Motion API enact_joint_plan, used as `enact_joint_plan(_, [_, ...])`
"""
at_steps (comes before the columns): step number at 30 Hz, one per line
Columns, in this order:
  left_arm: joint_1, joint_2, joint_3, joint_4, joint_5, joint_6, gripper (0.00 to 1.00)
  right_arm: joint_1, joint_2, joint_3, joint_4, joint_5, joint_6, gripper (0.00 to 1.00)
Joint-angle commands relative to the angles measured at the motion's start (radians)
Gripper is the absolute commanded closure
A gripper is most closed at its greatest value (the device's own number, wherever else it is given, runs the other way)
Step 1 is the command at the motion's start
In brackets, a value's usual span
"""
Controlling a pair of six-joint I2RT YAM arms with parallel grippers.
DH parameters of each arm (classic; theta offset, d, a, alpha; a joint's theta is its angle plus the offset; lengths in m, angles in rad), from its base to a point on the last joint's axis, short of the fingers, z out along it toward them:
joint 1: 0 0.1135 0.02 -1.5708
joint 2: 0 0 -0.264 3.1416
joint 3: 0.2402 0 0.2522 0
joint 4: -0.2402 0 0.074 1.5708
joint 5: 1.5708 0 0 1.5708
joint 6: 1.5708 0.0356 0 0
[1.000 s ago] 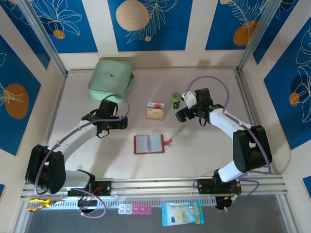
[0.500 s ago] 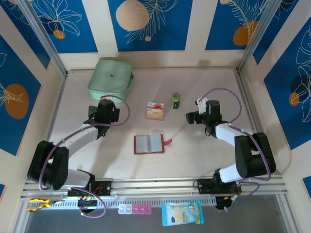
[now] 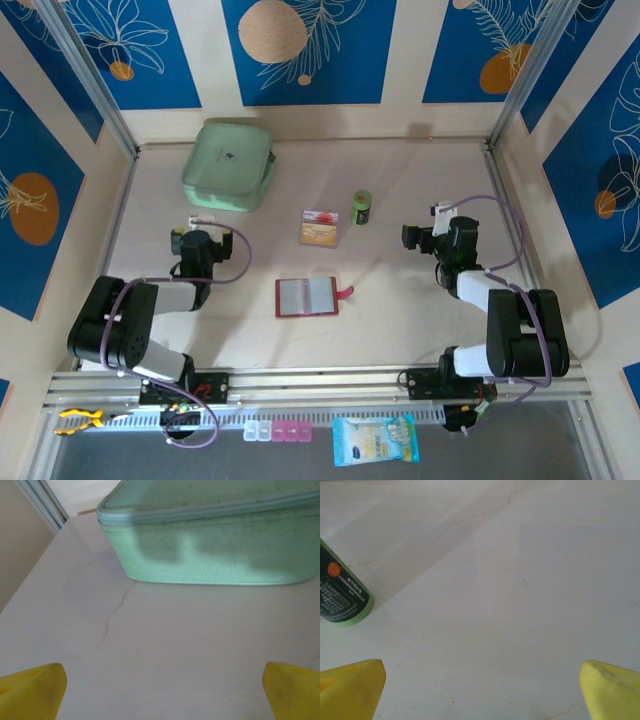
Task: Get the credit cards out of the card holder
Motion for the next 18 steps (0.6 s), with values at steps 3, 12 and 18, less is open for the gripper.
enact_joint_plan(3, [0.039,0.079,-0.037,0.255,0.108,-0.001,0.0,0.04,-0.002,-0.023,0.124,-0.031,0.033,0.01])
enact_joint_plan(12, [0.068,0.073,0.008,0.155,0.199,-0.008,0.0,0.046,0.132,0.012,0.197,-0.017,0.034,0.01])
enact_joint_plan(18, [0.085,0.074,0.02,0.133,0.236,-0.016,0.0,0.023,0.167,-0.012,0.27,-0.037,0.055,0.01])
